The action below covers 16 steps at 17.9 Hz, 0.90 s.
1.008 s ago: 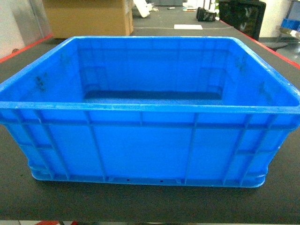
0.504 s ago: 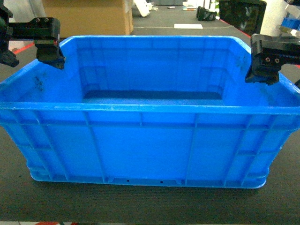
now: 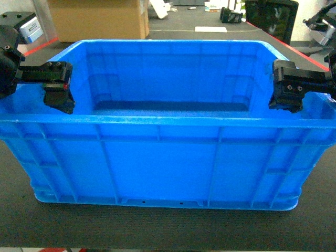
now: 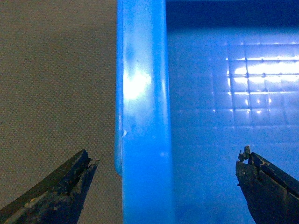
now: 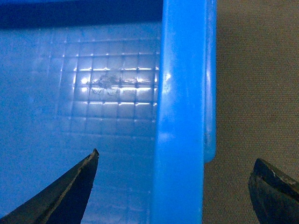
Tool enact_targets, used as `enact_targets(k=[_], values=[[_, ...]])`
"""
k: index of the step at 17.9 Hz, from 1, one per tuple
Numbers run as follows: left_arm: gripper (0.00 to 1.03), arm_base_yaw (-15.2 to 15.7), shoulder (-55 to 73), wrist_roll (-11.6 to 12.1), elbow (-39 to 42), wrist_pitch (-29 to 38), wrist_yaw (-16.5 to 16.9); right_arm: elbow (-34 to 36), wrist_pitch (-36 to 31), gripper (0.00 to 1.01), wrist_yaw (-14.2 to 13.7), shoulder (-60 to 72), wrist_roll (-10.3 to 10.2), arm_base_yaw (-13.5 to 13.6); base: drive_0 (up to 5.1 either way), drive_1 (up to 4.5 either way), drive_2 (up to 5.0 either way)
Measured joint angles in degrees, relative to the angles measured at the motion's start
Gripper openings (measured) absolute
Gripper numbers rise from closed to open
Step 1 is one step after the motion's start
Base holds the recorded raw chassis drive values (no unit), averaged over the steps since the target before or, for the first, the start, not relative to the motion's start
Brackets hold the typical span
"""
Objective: Place box next to blue box on left shelf
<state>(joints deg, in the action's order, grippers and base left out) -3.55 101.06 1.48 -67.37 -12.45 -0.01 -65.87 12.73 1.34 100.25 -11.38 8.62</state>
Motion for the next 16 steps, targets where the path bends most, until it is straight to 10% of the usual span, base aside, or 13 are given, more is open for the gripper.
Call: enact_targets(k=[3, 7, 12, 16], values=[[0.98, -0.1, 0.1, 0.3, 0.0, -1.1, 0.0, 0.1, -0.5, 0.93, -0.1, 0.0, 0.0, 0.1, 0.0, 0.0, 0.0], [0.98, -0.9, 0.1, 0.5, 0.0, -1.2, 0.0, 0.7, -1.2, 0.51, -0.9, 0.1, 0.1, 0.4, 0.0, 0.0, 0.0], [0.55, -1.2, 0.8, -0.2, 0.2, -1.5, -1.4, 1.1, -1.7, 0.1, -2.3, -0.1, 0.5, 1.3, 0.0, 0.0, 0.0], [0.31, -2.7, -5.3, -6.2, 7.4, 5.9, -3.9, 5.7, -6.1, 0.08, -4.0, -4.3, 0.2, 2.8, 0.0, 0.0, 0.0]])
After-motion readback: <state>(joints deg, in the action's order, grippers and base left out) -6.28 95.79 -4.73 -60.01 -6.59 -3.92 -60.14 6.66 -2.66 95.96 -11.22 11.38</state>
